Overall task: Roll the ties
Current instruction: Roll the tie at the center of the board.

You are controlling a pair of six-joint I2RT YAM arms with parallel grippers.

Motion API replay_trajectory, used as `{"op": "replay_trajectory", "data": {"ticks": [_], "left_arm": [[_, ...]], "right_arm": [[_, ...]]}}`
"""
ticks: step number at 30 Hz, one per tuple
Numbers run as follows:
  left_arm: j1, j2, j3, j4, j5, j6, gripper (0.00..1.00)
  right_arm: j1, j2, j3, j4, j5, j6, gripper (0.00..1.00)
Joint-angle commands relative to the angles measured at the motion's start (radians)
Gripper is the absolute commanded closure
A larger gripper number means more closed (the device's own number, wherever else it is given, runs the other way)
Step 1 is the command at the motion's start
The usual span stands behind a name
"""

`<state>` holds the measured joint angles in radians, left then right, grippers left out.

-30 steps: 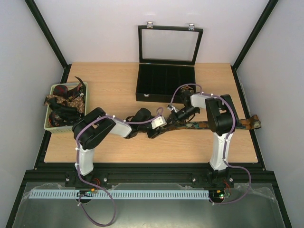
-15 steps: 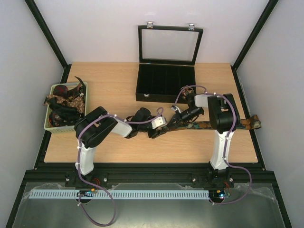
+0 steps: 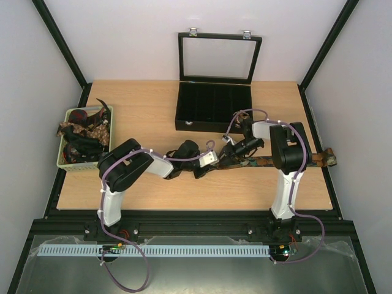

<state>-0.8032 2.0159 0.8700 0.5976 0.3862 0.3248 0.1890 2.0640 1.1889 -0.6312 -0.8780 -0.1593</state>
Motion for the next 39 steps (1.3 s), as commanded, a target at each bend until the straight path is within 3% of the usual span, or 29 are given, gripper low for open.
{"op": "replay_trajectory", "data": {"ticks": [1,4,12,15,18,20,21,23,29,34,39], "left_arm": [[-0.005,-0.008,-0.05,-0.224,-0.11,0.022,0.73],[-0.011,-0.017,-0.056,-0.256,-0.131,0.018,0.73],[-0.028,-0.012,-0.04,-0.291,-0.15,0.016,0.72],[-0.027,-0.009,-0.035,-0.298,-0.151,0.019,0.72],[-0.028,-0.014,-0.038,-0.303,-0.152,0.022,0.72],[-0.027,-0.015,-0.038,-0.306,-0.15,0.022,0.72],[-0.028,-0.014,-0.037,-0.306,-0.15,0.023,0.72],[-0.026,-0.015,-0.035,-0.308,-0.149,0.019,0.7],[0.026,-0.091,-0.064,-0.24,-0.03,0.003,0.38],[0.043,-0.202,-0.067,-0.21,0.013,0.015,0.04],[0.078,-0.416,-0.048,-0.272,0.011,-0.047,0.01]], "right_arm": [[-0.001,-0.028,0.046,-0.063,0.087,0.03,0.64],[0.005,-0.076,0.054,-0.102,0.074,0.039,0.53],[0.11,-0.107,0.023,-0.086,0.104,0.108,0.57],[0.124,-0.094,0.02,-0.059,0.159,0.122,0.68],[0.124,-0.077,0.034,-0.064,0.239,0.111,0.73],[0.124,-0.071,0.039,-0.063,0.261,0.106,0.93],[0.124,-0.071,0.039,-0.06,0.266,0.105,0.98],[0.124,-0.076,0.041,-0.056,0.271,0.095,0.99],[0.086,-0.027,0.025,-0.073,0.224,0.021,0.99],[0.045,0.026,0.028,-0.081,0.19,-0.042,0.99],[0.033,0.055,0.04,-0.088,0.168,-0.074,0.99]]}}
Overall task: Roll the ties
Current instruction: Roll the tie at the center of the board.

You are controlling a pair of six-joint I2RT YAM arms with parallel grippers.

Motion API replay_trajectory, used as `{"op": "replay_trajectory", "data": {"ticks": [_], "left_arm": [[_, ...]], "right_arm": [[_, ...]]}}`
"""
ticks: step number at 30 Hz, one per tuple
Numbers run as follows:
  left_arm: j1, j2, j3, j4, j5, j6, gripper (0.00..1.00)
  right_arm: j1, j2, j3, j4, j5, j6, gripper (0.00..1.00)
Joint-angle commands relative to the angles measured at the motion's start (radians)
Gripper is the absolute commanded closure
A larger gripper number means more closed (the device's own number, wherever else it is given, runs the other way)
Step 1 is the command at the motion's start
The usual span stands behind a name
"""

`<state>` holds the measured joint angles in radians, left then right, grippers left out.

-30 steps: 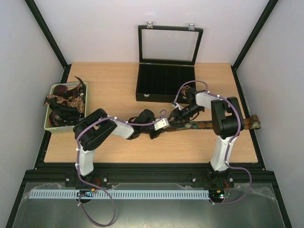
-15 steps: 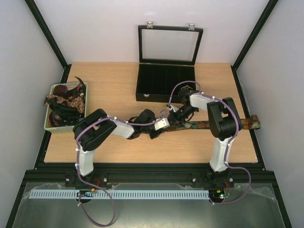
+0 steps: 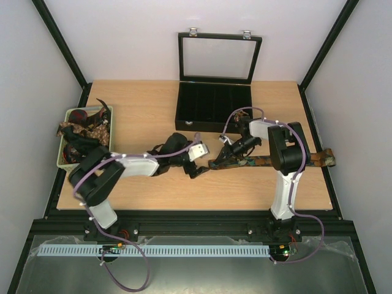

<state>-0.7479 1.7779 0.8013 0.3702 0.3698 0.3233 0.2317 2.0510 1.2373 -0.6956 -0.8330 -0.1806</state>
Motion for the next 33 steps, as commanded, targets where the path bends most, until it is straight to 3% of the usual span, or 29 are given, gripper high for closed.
{"op": "replay_trajectory", "data": {"ticks": [1,4,6,7,9,10,12,14,16,22,30,33], "left_arm": [[0.031,-0.225,0.035,-0.067,0.021,-0.068,0.01],[0.048,-0.331,0.038,-0.019,0.021,-0.145,0.01],[0.043,-0.29,0.075,-0.043,0.048,-0.193,0.01],[0.043,-0.233,0.127,-0.106,0.067,-0.185,0.01],[0.064,-0.099,0.283,-0.328,0.239,-0.07,0.01],[0.07,-0.062,0.301,-0.356,0.271,-0.063,0.01],[0.073,-0.067,0.219,-0.219,0.274,-0.08,0.01],[0.042,-0.093,0.112,-0.027,0.167,-0.087,0.01],[0.006,-0.084,0.067,0.052,0.114,-0.052,0.01],[-0.016,0.074,0.034,0.218,0.144,-0.008,0.01],[-0.045,0.272,0.096,0.283,0.081,0.068,0.01],[-0.053,0.308,0.11,0.26,0.054,0.106,0.07]], "right_arm": [[-0.011,0.068,-0.009,-0.025,0.122,-0.059,0.99],[-0.015,0.07,-0.014,-0.026,0.124,-0.067,0.99],[-0.018,0.068,-0.025,-0.016,0.128,-0.07,0.99],[-0.02,0.069,-0.028,-0.01,0.13,-0.069,0.99],[-0.022,0.078,-0.026,-0.006,0.134,-0.069,0.99],[-0.024,0.08,-0.024,-0.002,0.138,-0.069,0.99],[-0.027,0.086,-0.018,0.003,0.145,-0.071,0.99],[-0.03,0.09,-0.013,0.003,0.149,-0.075,0.99],[-0.034,0.093,-0.013,-0.002,0.149,-0.085,0.99],[-0.04,0.114,-0.013,-0.011,0.151,-0.097,0.99],[-0.052,0.118,0.008,-0.037,0.115,-0.112,0.99],[-0.051,0.108,0.027,-0.062,0.06,-0.118,0.99]]}}
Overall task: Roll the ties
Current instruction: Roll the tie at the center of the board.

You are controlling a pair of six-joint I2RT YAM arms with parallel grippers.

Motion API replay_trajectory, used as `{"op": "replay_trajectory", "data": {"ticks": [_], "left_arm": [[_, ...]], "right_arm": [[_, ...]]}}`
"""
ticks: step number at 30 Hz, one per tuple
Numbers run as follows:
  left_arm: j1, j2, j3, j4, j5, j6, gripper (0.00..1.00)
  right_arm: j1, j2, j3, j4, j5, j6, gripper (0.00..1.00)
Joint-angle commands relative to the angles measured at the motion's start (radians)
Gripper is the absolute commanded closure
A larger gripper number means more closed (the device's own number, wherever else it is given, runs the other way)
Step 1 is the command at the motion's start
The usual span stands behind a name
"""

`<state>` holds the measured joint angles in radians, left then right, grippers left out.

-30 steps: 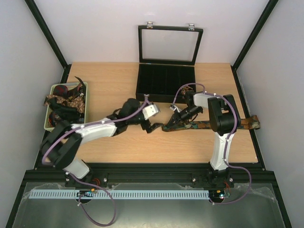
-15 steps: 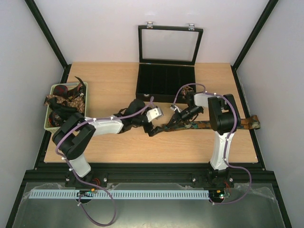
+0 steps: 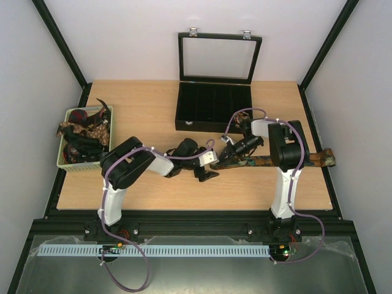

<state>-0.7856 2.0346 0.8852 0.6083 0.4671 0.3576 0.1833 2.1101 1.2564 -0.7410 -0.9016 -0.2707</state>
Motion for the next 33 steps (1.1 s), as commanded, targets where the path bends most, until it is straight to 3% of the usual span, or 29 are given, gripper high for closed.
{"op": "replay_trajectory", "data": {"ticks": [1,4,8,15,25,26,27,29,33], "left_arm": [[-0.017,0.059,0.029,0.005,-0.054,0.079,0.12],[-0.017,0.063,0.014,-0.029,-0.055,0.096,0.27],[-0.018,0.029,-0.041,-0.058,-0.04,0.1,0.41],[-0.029,-0.045,-0.149,-0.076,-0.061,0.036,0.51],[-0.03,-0.108,-0.199,-0.074,-0.083,-0.031,0.66],[-0.032,-0.111,-0.2,-0.072,-0.073,-0.034,0.64],[-0.033,-0.111,-0.199,-0.067,-0.068,-0.041,0.57],[-0.04,-0.106,-0.192,-0.045,-0.068,-0.053,0.34],[-0.061,-0.062,-0.153,-0.021,-0.081,-0.066,0.24]], "right_arm": [[-0.002,0.047,0.014,-0.023,0.117,-0.029,0.99],[-0.002,0.041,0.028,-0.041,0.082,-0.041,0.99],[0.004,0.039,0.049,-0.084,0.02,-0.068,0.99],[0.054,0.026,0.051,-0.168,-0.082,-0.129,0.99],[0.097,0.024,0.056,-0.181,-0.089,-0.131,0.99],[0.099,0.026,0.057,-0.176,-0.087,-0.127,0.99],[0.101,0.028,0.057,-0.172,-0.084,-0.123,0.99],[0.104,0.03,0.058,-0.162,-0.077,-0.115,0.99],[0.104,0.037,0.058,-0.159,-0.065,-0.116,0.99]]}}
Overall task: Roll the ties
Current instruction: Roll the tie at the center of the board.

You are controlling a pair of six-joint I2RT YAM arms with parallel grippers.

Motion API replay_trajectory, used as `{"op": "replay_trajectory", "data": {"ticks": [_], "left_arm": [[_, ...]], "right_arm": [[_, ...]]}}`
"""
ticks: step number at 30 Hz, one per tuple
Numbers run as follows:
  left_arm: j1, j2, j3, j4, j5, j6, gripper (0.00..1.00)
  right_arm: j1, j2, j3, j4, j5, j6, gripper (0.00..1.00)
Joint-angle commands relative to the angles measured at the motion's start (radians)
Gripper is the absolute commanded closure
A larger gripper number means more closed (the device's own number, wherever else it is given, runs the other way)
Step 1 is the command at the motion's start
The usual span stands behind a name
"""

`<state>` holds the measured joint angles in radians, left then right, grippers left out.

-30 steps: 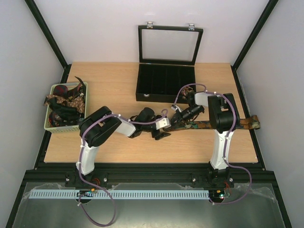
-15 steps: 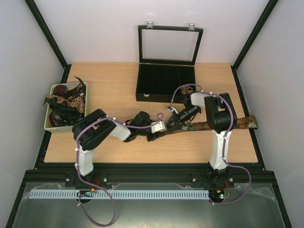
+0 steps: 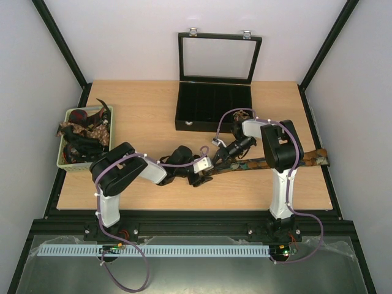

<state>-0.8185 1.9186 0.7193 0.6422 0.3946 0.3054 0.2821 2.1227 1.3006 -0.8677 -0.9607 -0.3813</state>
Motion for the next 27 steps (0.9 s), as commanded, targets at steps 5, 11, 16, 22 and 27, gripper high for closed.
{"op": "replay_trajectory", "data": {"ticks": [5,11,16,22,27], "left_arm": [[-0.042,0.124,0.067,-0.06,-0.039,-0.008,0.35],[-0.031,0.101,0.038,-0.086,-0.046,0.003,0.59],[-0.032,0.073,0.032,-0.116,-0.041,-0.034,0.65],[-0.027,0.065,0.006,-0.114,-0.035,-0.026,0.54],[-0.017,0.062,0.001,-0.111,0.008,-0.008,0.52]], "right_arm": [[0.005,0.024,0.026,-0.036,-0.007,-0.005,0.98],[0.005,0.017,0.046,-0.063,-0.016,-0.014,0.99],[-0.006,0.004,0.034,-0.092,0.008,-0.027,0.99],[-0.033,-0.001,-0.079,0.066,0.214,0.039,0.99],[-0.034,0.019,-0.101,0.15,0.299,0.09,0.99]]}}
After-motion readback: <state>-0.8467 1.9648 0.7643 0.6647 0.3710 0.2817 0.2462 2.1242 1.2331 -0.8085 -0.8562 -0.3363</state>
